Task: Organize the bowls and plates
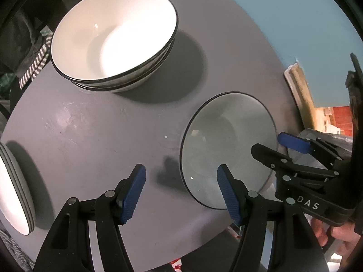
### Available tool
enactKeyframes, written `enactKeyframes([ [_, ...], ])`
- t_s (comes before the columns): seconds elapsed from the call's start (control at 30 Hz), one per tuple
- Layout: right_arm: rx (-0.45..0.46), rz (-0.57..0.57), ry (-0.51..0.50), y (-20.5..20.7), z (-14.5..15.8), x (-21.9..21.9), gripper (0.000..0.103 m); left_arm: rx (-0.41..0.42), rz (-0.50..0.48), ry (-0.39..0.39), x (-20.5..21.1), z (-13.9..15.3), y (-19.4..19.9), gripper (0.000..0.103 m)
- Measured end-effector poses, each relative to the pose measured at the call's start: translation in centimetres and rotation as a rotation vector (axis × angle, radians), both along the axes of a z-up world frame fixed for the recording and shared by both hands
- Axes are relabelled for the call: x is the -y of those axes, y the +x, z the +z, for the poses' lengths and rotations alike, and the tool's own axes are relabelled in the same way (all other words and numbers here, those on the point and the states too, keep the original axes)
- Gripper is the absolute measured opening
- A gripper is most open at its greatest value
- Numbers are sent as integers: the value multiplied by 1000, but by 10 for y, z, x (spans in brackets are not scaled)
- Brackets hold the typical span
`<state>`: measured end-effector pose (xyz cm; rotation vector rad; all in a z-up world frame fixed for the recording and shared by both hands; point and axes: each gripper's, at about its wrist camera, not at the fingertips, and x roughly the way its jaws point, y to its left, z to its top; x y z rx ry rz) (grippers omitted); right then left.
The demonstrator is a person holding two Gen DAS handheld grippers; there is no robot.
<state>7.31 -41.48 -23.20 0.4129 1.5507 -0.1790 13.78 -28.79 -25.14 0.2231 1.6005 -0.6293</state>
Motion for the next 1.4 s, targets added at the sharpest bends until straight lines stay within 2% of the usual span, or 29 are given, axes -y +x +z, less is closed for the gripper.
enactKeyframes([
  [0.3,-7,16,-6,7,-6,-3,63,12,25,13,8,-9,3,65],
  [0.37,-4,22,-6,8,-5,-6,63,7,27,18,6,-9,3,59],
  [0.53,0,26,-8,12,-5,-6,63,-15,35,16,5,-11,5,52],
  [0.6,-4,21,1,13,-5,-7,63,-24,36,18,5,-12,5,45],
  [0.63,-7,21,4,13,-5,-8,62,-31,36,19,5,-13,4,36],
  [0.67,-8,24,4,13,-5,-8,57,-41,35,20,4,-14,4,29],
  [0.8,-36,45,-2,13,-8,-11,37,-56,31,28,2,-18,3,27],
  [0.9,-55,48,1,15,-10,-12,29,-71,22,29,1,-20,1,21],
  [1.03,-61,51,22,11,-10,-13,22,-72,3,47,6,-26,6,15],
  [1.3,-77,53,66,13,-10,-15,5,-110,-13,17,3,-29,12,10],
  [1.4,-80,60,52,14,-8,-17,5,-108,-27,18,4,-26,13,10],
])
